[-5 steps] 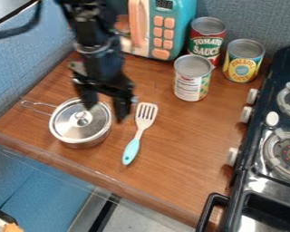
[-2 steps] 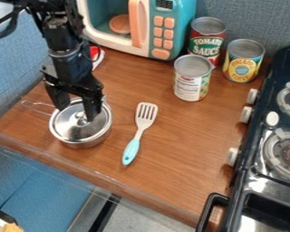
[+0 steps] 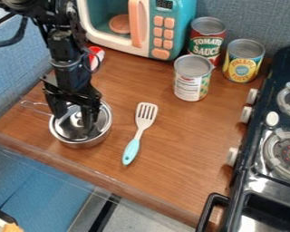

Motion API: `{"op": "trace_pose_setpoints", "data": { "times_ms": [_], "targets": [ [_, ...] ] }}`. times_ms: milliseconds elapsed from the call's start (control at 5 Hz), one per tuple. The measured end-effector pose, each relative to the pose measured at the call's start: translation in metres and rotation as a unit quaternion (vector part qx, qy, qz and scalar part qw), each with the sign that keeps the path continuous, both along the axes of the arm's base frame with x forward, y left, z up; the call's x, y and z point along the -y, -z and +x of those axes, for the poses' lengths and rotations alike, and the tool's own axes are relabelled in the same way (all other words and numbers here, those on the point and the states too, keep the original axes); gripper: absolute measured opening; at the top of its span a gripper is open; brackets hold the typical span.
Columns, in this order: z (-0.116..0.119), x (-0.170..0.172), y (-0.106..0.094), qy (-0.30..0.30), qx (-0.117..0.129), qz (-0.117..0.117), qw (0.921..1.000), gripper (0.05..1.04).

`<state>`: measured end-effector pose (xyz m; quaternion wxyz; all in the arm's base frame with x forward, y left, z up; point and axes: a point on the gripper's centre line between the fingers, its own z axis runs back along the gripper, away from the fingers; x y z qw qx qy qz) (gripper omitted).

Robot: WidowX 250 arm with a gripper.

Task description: Opening the the pot and putting the lid at the right

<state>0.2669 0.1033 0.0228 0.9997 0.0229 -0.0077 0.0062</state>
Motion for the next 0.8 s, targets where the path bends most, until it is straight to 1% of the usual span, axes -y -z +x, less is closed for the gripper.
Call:
{"op": "trace_pose_setpoints", "data": {
  "times_ms": [200, 400, 600, 800],
  "targets": [
    [0.0022, 0.0001, -0.0001, -0.004, 0.005, 0.005, 1.0, 0.73],
    [0.0022, 0.0016, 0.0025, -0.003, 0.001, 0.007, 1.0, 0.418],
    [0.0028, 0.0022, 0.0024, -0.004, 0.001, 0.009, 0.9999, 0.282],
    [0.0044, 0.0082, 0.0024, -0.004, 0.0, 0.008, 1.0, 0.282]
  ]
}}
